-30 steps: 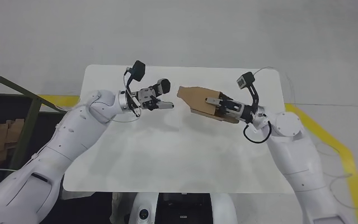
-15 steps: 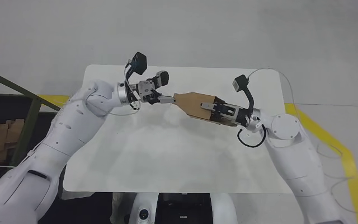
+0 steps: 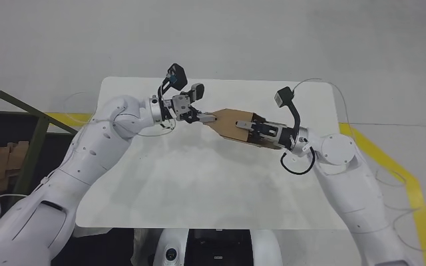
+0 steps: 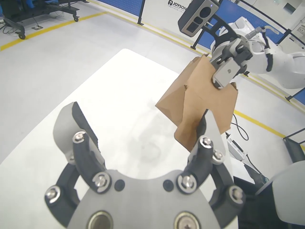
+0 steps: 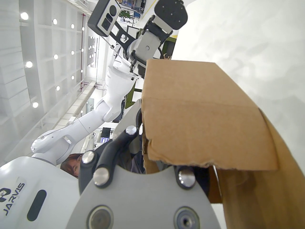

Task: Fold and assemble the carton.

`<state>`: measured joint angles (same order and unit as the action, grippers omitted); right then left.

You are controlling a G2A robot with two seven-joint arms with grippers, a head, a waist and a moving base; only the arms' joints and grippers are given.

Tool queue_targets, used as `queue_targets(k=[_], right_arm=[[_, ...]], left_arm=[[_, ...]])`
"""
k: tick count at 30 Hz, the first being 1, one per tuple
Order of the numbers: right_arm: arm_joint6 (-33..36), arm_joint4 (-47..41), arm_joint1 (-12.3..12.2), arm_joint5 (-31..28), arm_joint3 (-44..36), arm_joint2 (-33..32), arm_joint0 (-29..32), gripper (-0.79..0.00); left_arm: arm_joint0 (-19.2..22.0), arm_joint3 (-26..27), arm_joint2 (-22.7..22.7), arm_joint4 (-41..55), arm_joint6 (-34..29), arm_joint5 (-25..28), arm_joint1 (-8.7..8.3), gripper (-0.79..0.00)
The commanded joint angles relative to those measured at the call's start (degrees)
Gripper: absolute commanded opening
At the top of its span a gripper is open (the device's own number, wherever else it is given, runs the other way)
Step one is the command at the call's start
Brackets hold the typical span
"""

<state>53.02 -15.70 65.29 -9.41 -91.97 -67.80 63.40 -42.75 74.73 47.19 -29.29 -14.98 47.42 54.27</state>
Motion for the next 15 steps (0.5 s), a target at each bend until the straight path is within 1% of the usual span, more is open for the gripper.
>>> queue_targets(k=[1,9,15], right_arm=[[0.33,-0.76,-0.04,-0.27,-0.18,-0.18,0.16,-0.785],[1.24,-2.47,-0.11,-1.09,-0.49,-0.27,0.39,-0.785],[1.76,-3.57,-0.13,-1.62,-0.47,-0.21,0.35,-0.785]], left_arm=[[-0.18,-0.28,-0.08,1.06,-0.40,0.48,0.17,0.000],[-0.03,-2.31,0.30,7.08,-2.54,4.11,0.70,0.000],[-0.22,-3.60,0.87,9.37,-4.01,4.85,0.90,0.000]])
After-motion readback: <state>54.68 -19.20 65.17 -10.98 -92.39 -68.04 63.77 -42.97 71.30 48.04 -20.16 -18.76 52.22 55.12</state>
